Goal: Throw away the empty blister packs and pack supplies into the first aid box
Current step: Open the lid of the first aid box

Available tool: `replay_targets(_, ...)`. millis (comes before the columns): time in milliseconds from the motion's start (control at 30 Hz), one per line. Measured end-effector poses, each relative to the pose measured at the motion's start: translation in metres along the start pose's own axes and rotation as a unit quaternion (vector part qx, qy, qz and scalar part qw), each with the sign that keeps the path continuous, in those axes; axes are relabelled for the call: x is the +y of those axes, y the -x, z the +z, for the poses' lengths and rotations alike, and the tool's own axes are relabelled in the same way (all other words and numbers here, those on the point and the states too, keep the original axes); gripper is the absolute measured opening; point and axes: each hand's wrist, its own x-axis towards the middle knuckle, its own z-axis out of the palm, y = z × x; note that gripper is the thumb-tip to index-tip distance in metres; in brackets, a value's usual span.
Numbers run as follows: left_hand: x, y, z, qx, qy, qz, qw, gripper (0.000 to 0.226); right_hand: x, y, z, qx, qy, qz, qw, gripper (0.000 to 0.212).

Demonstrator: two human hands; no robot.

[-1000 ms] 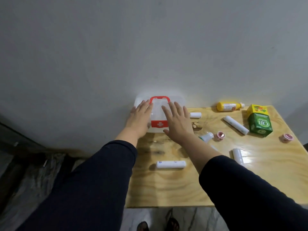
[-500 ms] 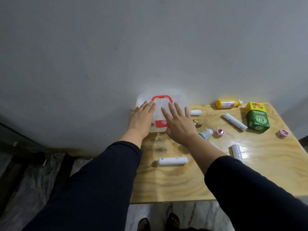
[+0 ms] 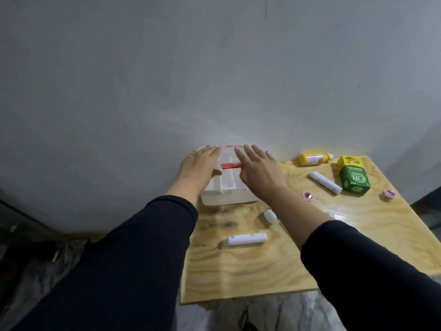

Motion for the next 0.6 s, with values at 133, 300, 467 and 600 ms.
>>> replay_targets(133,-0.009,-0.021,-0.023,0.023,-0.026,-0.009,0.999,0.061,0.002,0.002,-0.005,0.036,0.054,0.007,0.998,0.059)
replay_targets(300,-0.01,-0.045,-0.04,0.054,-0.024,-0.01,0.998,0.051,0.002,0.009,0.011,0.061,0.042,0.029,0.997,0.053)
replay_targets(467,-0.014,-0.057,-0.039,0.073,-0.01,-0.021,0.997,0.046,-0.001,0.006,0.044,-0.136,-0.076,0.192,0.969,0.062)
replay_targets(600,-0.017,-0.062,-0.034,0.073,-0.001,-0.019,0.997,0.05,-0.001,0.009,0.052,-0.176,-0.136,0.232,0.947,0.063)
